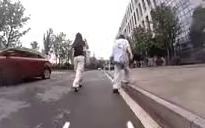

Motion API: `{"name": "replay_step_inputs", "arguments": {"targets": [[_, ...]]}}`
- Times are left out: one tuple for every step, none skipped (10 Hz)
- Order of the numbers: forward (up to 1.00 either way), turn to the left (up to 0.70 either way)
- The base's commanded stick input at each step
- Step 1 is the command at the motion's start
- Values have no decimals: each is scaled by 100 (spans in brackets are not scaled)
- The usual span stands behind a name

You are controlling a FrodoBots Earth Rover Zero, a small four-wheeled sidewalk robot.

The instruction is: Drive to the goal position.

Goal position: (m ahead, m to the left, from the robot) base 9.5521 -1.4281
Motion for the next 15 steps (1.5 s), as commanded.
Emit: {"name": "replay_step_inputs", "arguments": {"targets": [[60, -10], [60, -10], [60, -10], [60, -10], [60, -10], [60, -7], [60, 0], [60, 0], [60, 0], [60, 0], [60, 0], [60, 0], [60, 0], [60, 0], [60, 0]]}}
